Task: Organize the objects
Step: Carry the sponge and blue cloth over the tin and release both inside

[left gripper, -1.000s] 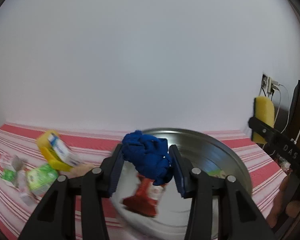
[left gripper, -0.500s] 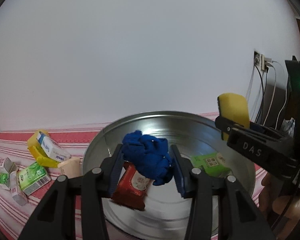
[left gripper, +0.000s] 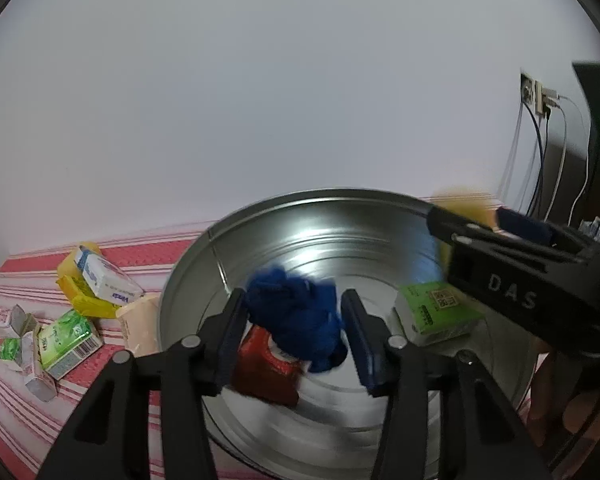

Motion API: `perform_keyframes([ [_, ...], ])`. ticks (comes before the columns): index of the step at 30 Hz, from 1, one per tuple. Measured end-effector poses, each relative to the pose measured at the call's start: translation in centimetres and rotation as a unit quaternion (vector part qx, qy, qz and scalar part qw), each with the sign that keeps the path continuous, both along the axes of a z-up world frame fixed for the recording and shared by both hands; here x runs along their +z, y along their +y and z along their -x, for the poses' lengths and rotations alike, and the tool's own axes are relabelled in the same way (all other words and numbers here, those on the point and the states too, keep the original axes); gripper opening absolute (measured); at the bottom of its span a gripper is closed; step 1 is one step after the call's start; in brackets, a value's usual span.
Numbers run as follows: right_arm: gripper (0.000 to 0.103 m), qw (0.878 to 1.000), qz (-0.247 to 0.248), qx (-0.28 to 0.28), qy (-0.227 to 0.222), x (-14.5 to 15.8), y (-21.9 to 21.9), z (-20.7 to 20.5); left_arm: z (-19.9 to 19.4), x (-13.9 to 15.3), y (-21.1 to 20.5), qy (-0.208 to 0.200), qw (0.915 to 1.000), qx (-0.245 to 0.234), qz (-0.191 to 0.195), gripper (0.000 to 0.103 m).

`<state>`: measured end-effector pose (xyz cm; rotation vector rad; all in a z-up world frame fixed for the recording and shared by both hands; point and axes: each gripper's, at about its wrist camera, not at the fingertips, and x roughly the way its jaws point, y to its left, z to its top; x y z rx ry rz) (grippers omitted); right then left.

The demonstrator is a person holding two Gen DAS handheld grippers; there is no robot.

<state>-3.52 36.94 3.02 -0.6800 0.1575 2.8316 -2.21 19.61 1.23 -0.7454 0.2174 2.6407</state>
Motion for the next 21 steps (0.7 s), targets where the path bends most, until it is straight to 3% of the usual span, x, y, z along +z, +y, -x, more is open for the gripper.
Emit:
perform_keyframes([
  [1, 0.086, 1.0, 0.0, 0.0, 0.0, 0.0, 0.0, 0.0, -0.2, 0.1, 0.1, 0.006, 1.0, 0.001, 0.004, 0.07],
  [4, 0.09, 1.0, -0.011, -0.005, 0.021, 0.3, -0.4, -0.7, -1.2, 0.6, 0.2, 0.036, 0.9993, 0.0, 0.006, 0.099],
  [7, 0.09, 0.999, -0.009, -0.013, 0.033, 0.5, -0.5, -0.9, -1.7, 1.2, 0.1, 0.057, 0.9984, 0.004, 0.005, 0.102],
  [12, 0.09, 0.998, 0.018, -0.031, 0.058, 1.1, 0.2, -1.4, -1.1, 1.2, -0.6, 0.042, 0.999, 0.012, -0.009, 0.103],
  [17, 0.09, 0.99, 0.054, -0.045, 0.122, 2.0, 1.0, -3.1, -0.9, 1.4, -1.4, 0.047, 0.9984, 0.028, -0.015, 0.103],
  [21, 0.09, 0.986, 0.049, -0.054, 0.151, 2.5, 0.5, -4.0, -0.1, 1.5, -2.6, 0.042, 0.9978, 0.047, -0.022, 0.103],
])
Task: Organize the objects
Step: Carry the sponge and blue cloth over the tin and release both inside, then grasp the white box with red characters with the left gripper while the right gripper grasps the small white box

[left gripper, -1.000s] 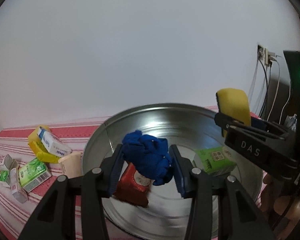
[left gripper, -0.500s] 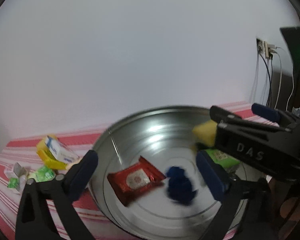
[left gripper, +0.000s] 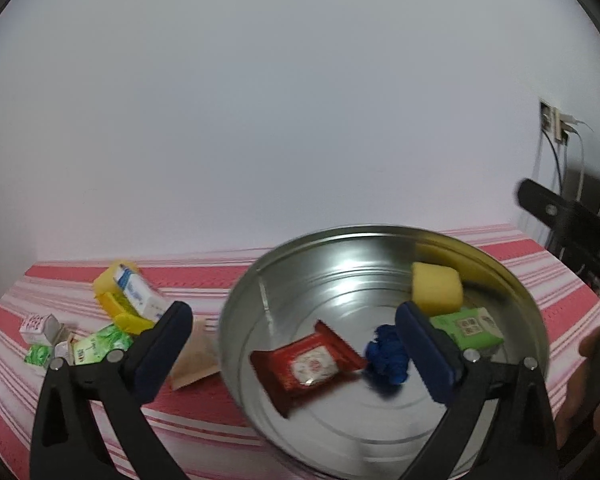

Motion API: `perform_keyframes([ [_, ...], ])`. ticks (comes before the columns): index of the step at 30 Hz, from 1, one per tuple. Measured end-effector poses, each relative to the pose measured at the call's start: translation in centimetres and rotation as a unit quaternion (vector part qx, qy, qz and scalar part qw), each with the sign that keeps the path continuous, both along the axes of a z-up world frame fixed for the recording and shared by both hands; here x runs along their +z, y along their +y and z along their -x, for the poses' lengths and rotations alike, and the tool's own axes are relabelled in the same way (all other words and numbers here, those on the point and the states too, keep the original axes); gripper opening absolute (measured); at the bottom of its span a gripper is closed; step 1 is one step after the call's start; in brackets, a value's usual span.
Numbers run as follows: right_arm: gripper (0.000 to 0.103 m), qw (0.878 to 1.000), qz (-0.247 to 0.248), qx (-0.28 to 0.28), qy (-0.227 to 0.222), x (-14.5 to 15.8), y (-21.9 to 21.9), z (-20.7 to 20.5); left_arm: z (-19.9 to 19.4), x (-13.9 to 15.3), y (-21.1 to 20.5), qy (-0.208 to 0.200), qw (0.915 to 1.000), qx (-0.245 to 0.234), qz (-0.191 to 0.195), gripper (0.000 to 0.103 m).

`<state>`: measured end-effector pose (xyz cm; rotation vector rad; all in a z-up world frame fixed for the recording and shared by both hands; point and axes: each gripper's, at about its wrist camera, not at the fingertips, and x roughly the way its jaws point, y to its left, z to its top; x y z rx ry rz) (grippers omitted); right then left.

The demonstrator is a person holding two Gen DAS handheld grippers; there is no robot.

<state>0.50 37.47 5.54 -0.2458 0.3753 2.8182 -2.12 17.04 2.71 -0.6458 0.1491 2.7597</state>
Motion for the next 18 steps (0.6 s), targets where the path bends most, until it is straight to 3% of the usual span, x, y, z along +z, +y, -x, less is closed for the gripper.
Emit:
perform_keyframes([
  [3, 0.09, 1.0, -0.009, -0.009, 0.009, -0.1, -0.6, 0.0, 0.4, 0.2, -1.2, -0.005, 0.9999, 0.01, -0.012, 0.103],
  [8, 0.09, 0.999, -0.029, -0.035, 0.014, -0.6, -1.8, -0.6, 0.5, 0.2, -3.0, 0.024, 0.9991, 0.034, 0.004, 0.103],
  [12, 0.09, 0.995, -0.071, -0.054, 0.035, -0.4, -4.1, -2.0, 1.2, -0.2, -5.1, 0.028, 0.9981, 0.052, 0.018, 0.103],
  [18, 0.09, 0.989, -0.126, -0.056, 0.048, -0.3, -7.9, -3.6, 3.2, -0.5, -10.0, 0.017, 0.996, 0.088, 0.005, 0.103],
])
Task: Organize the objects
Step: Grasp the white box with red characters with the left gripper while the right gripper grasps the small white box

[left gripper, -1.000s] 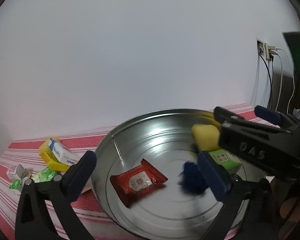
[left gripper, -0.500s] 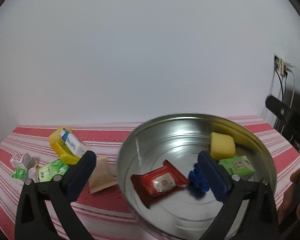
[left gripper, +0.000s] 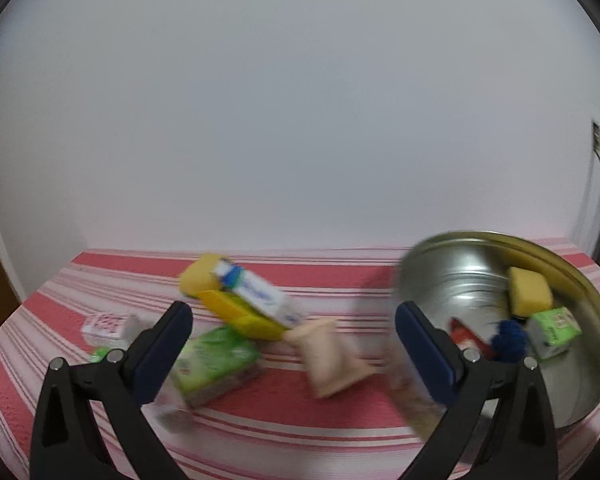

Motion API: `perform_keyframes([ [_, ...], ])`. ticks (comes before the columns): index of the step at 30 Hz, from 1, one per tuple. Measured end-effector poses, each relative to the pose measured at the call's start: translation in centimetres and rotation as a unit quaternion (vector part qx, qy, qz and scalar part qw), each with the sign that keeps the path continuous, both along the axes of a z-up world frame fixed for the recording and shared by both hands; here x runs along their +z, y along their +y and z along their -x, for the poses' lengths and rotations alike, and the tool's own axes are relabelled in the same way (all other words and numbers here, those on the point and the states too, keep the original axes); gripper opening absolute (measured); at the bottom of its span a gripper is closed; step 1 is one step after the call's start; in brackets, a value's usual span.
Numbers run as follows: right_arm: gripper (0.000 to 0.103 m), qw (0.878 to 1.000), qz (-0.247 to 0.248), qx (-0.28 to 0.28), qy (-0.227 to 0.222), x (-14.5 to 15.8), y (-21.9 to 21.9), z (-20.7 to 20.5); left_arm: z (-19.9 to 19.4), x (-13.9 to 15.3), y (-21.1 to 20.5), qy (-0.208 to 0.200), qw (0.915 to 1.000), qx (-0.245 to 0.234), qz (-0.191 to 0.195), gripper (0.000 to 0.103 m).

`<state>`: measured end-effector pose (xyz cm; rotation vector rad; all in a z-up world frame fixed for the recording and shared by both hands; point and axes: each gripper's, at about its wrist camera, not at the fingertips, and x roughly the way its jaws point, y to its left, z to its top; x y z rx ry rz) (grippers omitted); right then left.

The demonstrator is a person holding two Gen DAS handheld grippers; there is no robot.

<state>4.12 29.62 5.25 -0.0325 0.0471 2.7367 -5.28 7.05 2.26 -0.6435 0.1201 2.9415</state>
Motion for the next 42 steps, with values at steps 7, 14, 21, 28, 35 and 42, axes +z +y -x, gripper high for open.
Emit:
perform_keyframes([
  [7, 0.09, 0.999, -0.04, 0.031, -0.006, 0.0, -5.4, -1.0, 1.7, 0.1, -5.8, 0.001, 0.9989, 0.045, -0.012, 0.103],
  [14, 0.09, 0.995, -0.031, 0.091, -0.036, -0.3, -10.3, -0.2, 3.8, -0.3, -10.6, -0.017, 0.9959, 0.082, -0.036, 0.103],
  [21, 0.09, 0.972, 0.002, 0.21, -0.102, -1.3, -16.5, 1.7, 6.0, -0.4, -15.6, -0.031, 0.9917, 0.116, -0.046, 0.103],
  [28, 0.09, 0.934, 0.016, 0.303, -0.189, -2.5, -21.8, 4.7, 8.5, -2.0, -18.7, -0.07, 0.9871, 0.125, -0.071, 0.103],
  [35, 0.09, 0.895, 0.068, 0.35, -0.266, -4.3, -25.1, 8.9, 9.8, -3.1, -18.0, -0.112, 0.986, 0.112, -0.052, 0.103],
  [42, 0.09, 0.887, 0.089, 0.327, -0.312, -5.9, -26.0, 12.7, 11.4, -4.3, -18.1, -0.146, 0.9825, 0.098, -0.063, 0.102],
])
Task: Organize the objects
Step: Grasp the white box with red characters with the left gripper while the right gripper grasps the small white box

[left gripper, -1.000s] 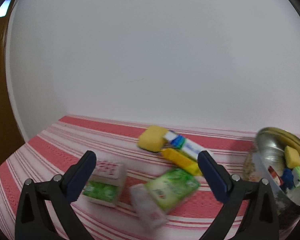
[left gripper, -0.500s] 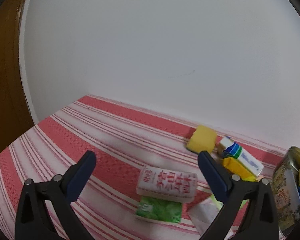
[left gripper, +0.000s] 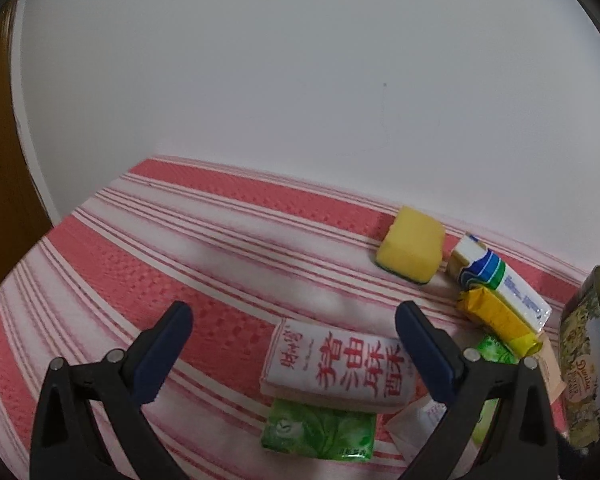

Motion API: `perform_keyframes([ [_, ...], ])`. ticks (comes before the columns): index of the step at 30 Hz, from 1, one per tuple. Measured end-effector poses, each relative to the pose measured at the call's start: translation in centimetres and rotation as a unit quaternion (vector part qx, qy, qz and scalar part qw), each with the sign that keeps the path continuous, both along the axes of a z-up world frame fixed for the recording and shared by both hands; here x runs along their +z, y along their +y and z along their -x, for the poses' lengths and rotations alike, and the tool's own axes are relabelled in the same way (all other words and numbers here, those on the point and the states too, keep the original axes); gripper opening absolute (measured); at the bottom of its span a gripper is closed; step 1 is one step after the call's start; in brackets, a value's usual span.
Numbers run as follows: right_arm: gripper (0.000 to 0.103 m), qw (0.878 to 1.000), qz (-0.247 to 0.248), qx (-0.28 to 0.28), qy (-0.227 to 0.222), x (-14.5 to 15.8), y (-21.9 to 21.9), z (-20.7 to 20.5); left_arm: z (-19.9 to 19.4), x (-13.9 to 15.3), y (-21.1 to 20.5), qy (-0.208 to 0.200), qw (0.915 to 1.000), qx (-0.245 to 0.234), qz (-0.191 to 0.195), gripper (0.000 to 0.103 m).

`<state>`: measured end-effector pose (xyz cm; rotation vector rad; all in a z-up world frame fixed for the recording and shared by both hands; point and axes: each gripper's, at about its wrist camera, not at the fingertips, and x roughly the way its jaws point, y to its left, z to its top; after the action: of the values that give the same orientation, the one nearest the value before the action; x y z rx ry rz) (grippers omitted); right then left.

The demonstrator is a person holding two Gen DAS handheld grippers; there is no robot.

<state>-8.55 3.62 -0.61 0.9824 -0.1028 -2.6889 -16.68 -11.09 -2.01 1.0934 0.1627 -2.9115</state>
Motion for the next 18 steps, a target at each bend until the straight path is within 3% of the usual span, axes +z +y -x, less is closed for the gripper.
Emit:
perform_keyframes([
  [4, 0.09, 0.998, 0.026, -0.001, -0.06, -1.4, 0.4, 2.2, 0.4, -0.1, -0.4, -0.009, 0.9993, -0.024, -0.028, 0.09],
  [8, 0.09, 0.996, 0.039, -0.003, -0.082, -2.1, 0.7, 3.0, 0.6, -0.2, -0.8, -0.016, 0.9977, -0.037, -0.054, 0.08],
  [10, 0.09, 0.996, 0.042, -0.001, -0.084, -2.1, 0.7, 3.1, 0.7, -0.1, -0.9, -0.02, 0.9959, -0.054, -0.069, 0.061],
  [11, 0.089, 0.995, 0.044, 0.0, -0.086, -2.2, 0.6, 3.2, 0.6, 0.0, -0.8, -0.021, 0.9948, -0.066, -0.075, 0.057],
  [13, 0.078, 0.995, 0.039, 0.006, -0.093, -2.3, 0.2, 3.5, 0.5, 0.2, -0.7, -0.023, 0.995, -0.075, -0.061, 0.049],
  [17, 0.056, 0.996, 0.0, 0.013, -0.085, -2.3, -0.6, 3.5, 0.5, 0.2, -1.3, -0.043, 0.9909, -0.101, -0.077, 0.049],
  [18, 0.05, 0.996, -0.004, 0.015, -0.084, -2.3, -0.6, 3.4, 0.5, 0.3, -1.5, -0.048, 0.9897, -0.105, -0.084, 0.053],
])
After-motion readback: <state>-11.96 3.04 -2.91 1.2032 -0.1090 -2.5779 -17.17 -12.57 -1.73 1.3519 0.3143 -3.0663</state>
